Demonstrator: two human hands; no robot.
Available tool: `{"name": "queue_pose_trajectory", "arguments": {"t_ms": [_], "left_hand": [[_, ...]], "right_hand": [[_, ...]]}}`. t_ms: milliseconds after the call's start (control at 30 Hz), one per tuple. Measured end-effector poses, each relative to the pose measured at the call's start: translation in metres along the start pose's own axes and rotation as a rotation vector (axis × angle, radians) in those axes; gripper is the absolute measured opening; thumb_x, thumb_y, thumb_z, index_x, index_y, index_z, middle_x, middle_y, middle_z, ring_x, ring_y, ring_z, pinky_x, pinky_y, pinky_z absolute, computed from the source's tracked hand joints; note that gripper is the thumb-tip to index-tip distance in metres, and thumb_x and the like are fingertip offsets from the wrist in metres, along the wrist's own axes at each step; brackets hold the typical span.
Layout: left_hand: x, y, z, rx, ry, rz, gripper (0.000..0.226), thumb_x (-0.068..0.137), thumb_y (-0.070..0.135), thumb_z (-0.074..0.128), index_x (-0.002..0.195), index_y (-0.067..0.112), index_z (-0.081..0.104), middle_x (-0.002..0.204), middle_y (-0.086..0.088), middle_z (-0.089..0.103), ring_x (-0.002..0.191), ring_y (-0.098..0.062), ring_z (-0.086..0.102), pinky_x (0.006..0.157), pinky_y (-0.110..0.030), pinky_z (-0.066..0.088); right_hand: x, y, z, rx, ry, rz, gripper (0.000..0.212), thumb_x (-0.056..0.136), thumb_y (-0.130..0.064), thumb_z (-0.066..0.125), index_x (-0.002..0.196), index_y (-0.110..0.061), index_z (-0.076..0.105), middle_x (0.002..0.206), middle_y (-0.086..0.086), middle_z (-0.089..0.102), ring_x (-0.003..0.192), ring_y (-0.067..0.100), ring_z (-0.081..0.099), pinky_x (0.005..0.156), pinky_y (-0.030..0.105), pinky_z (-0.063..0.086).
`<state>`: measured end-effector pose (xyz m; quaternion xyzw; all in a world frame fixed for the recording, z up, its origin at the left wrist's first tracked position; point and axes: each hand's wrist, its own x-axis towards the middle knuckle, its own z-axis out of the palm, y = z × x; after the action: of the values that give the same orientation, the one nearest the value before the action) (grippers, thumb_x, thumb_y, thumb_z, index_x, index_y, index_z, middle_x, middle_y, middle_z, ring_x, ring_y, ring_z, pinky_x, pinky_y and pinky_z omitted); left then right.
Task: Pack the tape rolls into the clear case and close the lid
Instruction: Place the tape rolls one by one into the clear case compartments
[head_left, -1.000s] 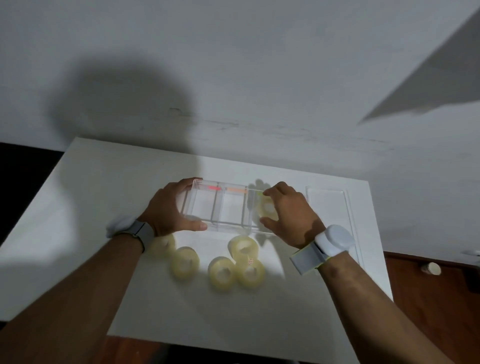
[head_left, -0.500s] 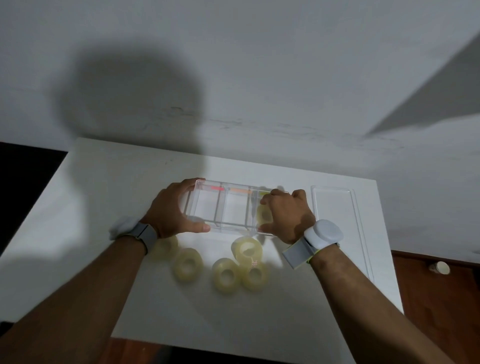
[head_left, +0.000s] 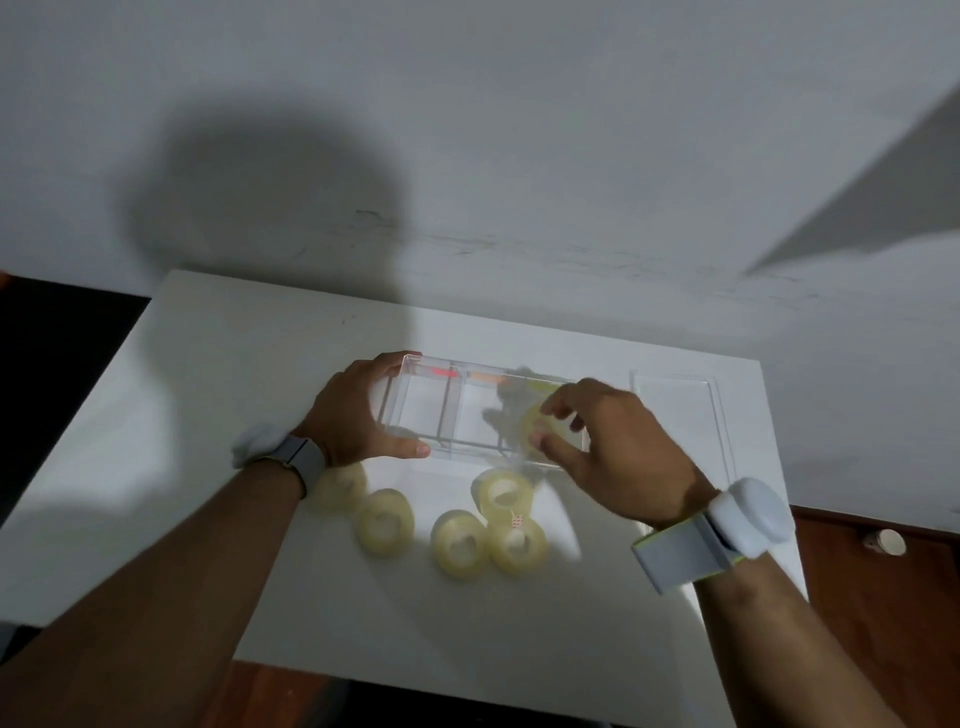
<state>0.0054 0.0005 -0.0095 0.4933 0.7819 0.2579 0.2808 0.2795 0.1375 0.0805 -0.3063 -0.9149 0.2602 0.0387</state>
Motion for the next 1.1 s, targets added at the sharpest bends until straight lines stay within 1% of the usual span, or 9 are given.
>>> {"name": "queue_pose_trajectory", "arguments": {"t_ms": [67,167,267,433,567,733,933,1033,1100], "left_hand": [[0.0,0.0,0.0,0.0,0.003,-0.008,0.117,0.038,0.074,0.08,0.143,0.043,0.041,0.134,0.004,0.057,0.125,-0.019,0.051,0.108,-0.046,0.042],[-0.001,0.0,0.001,0.007,0.004,-0.005,0.116,0.038,0.074,0.08,0.143,0.043,0.041,0.134,0.005,0.057,0.126,-0.019,0.051,0.109,-0.046,0.041],[0.0,-0.001,0.001,0.008,0.003,-0.004,0.117,0.037,0.075,0.079,0.143,0.042,0.041,0.134,0.003,0.057,0.126,-0.02,0.052,0.109,-0.046,0.041],[0.0,-0.002,0.0,0.003,0.006,-0.006,0.118,0.037,0.076,0.079,0.143,0.042,0.041,0.135,0.002,0.056,0.126,-0.022,0.051,0.109,-0.047,0.041],[0.0,-0.001,0.0,0.009,0.001,0.005,0.118,0.038,0.076,0.078,0.144,0.04,0.041,0.134,0.002,0.057,0.126,-0.023,0.052,0.108,-0.046,0.041],[-0.001,-0.001,0.0,0.027,0.004,0.012,0.118,0.038,0.077,0.076,0.144,0.038,0.041,0.132,0.001,0.058,0.124,-0.024,0.053,0.107,-0.043,0.042],[-0.001,0.0,-0.001,0.028,-0.004,0.013,0.117,0.039,0.077,0.076,0.144,0.037,0.04,0.132,0.0,0.058,0.123,-0.025,0.053,0.105,-0.042,0.042],[-0.005,-0.002,0.003,0.03,-0.015,0.014,0.115,0.041,0.073,0.079,0.144,0.038,0.04,0.133,0.0,0.057,0.123,-0.025,0.053,0.105,-0.042,0.042],[-0.005,-0.003,0.005,0.027,-0.008,0.019,0.113,0.043,0.071,0.081,0.143,0.039,0.04,0.132,0.0,0.058,0.122,-0.025,0.053,0.105,-0.041,0.042]], "right_hand": [[-0.012,-0.009,0.009,0.01,-0.082,-0.014,0.03,0.087,-0.048,0.06,0.106,-0.024,0.062,0.1,-0.002,0.065,0.087,0.016,0.061,0.079,0.033,0.05],[-0.025,-0.016,0.027,-0.054,-0.211,-0.01,0.037,0.09,-0.049,0.056,0.12,-0.026,0.058,0.119,0.0,0.062,0.106,0.019,0.058,0.09,0.035,0.048],[-0.034,-0.019,0.04,-0.135,-0.196,-0.032,0.039,0.092,-0.045,0.054,0.127,-0.028,0.053,0.141,0.0,0.043,0.119,0.021,0.05,0.096,0.034,0.046],[-0.045,-0.026,0.055,-0.179,-0.102,-0.048,0.034,0.092,-0.043,0.053,0.12,-0.024,0.058,0.117,0.001,0.047,0.1,0.022,0.055,0.08,0.032,0.051],[-0.048,-0.027,0.068,-0.247,-0.142,-0.016,0.036,0.096,-0.044,0.044,0.122,-0.024,0.057,0.131,0.005,0.049,0.11,0.027,0.054,0.089,0.036,0.051],[-0.047,-0.022,0.078,-0.178,-0.162,0.021,0.031,0.098,-0.039,0.042,0.119,-0.02,0.054,0.125,0.004,0.052,0.107,0.027,0.055,0.085,0.037,0.052],[-0.048,-0.018,0.074,-0.091,-0.127,-0.003,0.026,0.095,-0.036,0.05,0.11,-0.016,0.058,0.12,0.003,0.057,0.1,0.023,0.058,0.084,0.027,0.047],[-0.051,-0.021,0.051,-0.014,-0.093,-0.05,0.024,0.087,-0.039,0.063,0.099,-0.018,0.066,0.122,0.004,0.064,0.113,0.024,0.06,0.091,0.031,0.05],[-0.046,-0.019,0.025,0.026,0.016,-0.064,0.02,0.081,-0.035,0.072,0.091,-0.018,0.069,0.119,0.006,0.068,0.113,0.023,0.062,0.093,0.034,0.051]]}}
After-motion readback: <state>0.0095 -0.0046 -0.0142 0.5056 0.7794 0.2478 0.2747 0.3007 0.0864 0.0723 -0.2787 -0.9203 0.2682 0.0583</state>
